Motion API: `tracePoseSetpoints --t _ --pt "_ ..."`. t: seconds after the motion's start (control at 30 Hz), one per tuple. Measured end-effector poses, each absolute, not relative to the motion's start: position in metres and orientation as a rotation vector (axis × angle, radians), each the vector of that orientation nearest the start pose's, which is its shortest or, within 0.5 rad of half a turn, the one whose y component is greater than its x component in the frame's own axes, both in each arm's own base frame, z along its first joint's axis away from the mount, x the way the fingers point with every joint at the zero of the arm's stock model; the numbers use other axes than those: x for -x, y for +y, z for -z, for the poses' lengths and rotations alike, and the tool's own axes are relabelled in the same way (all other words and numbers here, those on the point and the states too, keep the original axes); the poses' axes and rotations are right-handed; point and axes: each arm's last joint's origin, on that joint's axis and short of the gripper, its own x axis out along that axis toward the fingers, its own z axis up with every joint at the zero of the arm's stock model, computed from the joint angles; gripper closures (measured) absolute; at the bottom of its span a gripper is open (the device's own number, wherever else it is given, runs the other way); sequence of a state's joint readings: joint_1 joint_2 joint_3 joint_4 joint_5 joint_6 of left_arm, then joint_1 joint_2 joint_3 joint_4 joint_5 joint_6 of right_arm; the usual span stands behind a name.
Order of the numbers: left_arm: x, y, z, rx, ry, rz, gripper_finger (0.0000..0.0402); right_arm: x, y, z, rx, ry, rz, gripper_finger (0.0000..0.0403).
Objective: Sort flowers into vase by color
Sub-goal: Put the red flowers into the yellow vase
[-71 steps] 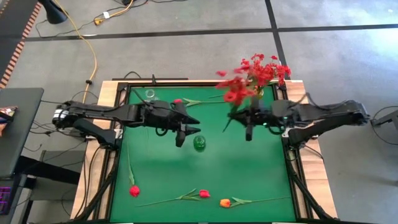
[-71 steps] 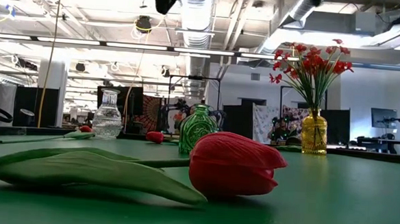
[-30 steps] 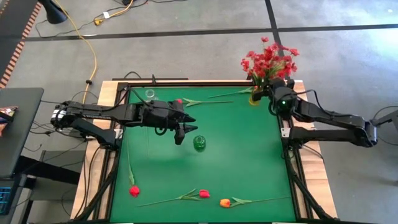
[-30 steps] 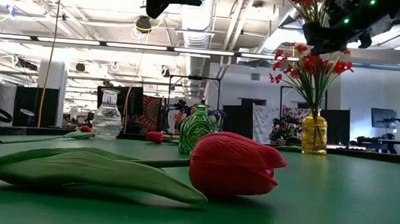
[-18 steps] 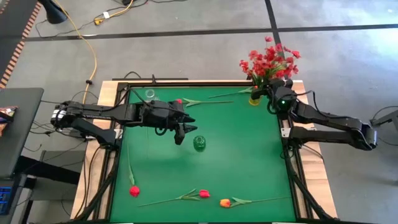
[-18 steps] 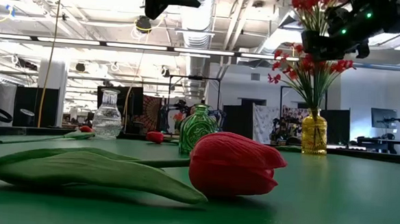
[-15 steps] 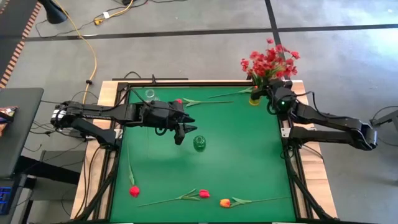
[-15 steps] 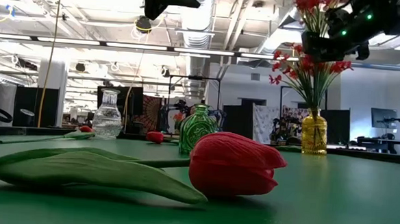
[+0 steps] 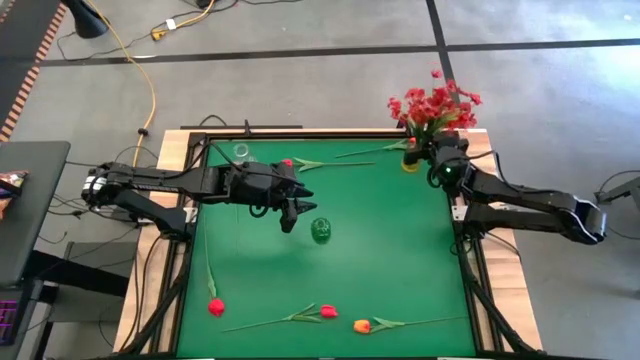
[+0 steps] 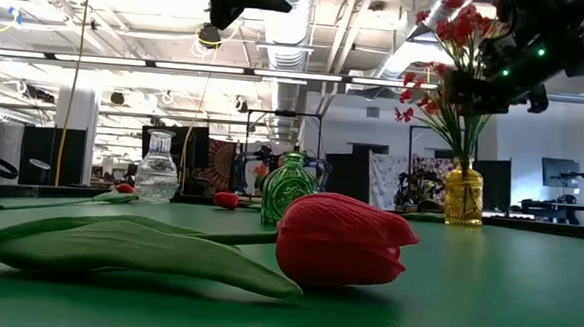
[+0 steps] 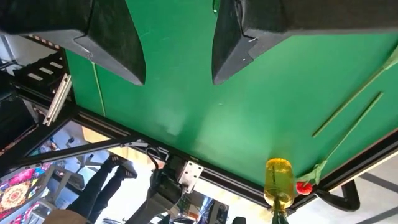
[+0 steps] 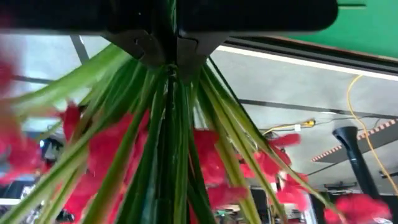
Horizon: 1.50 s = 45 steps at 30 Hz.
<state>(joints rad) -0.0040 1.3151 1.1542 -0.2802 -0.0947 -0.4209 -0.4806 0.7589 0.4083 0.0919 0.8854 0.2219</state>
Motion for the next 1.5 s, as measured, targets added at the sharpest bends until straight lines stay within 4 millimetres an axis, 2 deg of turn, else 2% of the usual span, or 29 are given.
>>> tracePoseSetpoints --t 0.57,0.8,1.37,1.5 --pt "-0.292 0.002 -0.338 0.402 0.415 -0.183 0.0230 -0.127 -0.100 -0.218 -0.210 0.191 1.405 0.0373" --pt "-0.292 0.002 -0.338 0.402 0.415 -0.183 0.0230 -0.131 -0.103 -0.208 -0.229 0.258 1.409 0.0374" --pt "-0.291 0.000 -0.336 0.399 0.438 -0.183 0.0230 -0.135 -0.105 -0.204 -0.229 0.281 1.400 0.0360" --pt "-0.291 -0.001 -0.336 0.398 0.439 -0.176 0.0230 -0.135 -0.105 -0.204 -0.229 0.282 1.399 0.0346"
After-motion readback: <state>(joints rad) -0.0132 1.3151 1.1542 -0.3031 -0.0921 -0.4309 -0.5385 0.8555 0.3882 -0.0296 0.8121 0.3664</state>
